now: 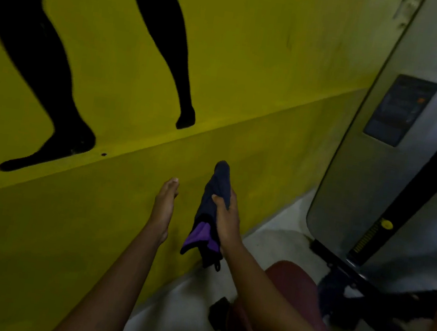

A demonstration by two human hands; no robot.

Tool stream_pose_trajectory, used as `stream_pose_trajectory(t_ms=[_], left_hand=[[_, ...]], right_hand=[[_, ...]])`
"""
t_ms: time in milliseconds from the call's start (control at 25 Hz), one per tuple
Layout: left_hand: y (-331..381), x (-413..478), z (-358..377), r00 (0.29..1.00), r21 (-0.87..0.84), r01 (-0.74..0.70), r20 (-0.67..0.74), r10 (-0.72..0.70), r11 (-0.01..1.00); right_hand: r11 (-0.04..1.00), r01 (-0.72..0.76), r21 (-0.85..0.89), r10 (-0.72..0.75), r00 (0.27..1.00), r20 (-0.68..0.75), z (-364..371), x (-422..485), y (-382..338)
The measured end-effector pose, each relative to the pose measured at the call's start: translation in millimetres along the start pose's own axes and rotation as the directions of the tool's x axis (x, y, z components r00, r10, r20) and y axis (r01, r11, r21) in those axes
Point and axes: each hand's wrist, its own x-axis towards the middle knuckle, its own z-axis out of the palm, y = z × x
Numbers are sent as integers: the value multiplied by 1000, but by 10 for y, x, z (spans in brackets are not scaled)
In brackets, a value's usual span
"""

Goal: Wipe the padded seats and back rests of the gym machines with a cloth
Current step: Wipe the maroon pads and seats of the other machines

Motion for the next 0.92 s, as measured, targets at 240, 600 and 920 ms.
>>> stream_pose_trajectory(t_ms=[240,600,920], left_hand=[[82,685,410,983,-35,21,184,-14,999],[167,1551,2092,813,19,-21,582,6,1000],[132,1212,3776,323,9,-119,946,30,993]], right_hand=[[999,22,30,-19,994,-104,36,687,116],[999,21,-28,-34,828,-559,-1149,1652,-31],[966,-25,-257,-232,351,-907,-2257,1364,-241]])
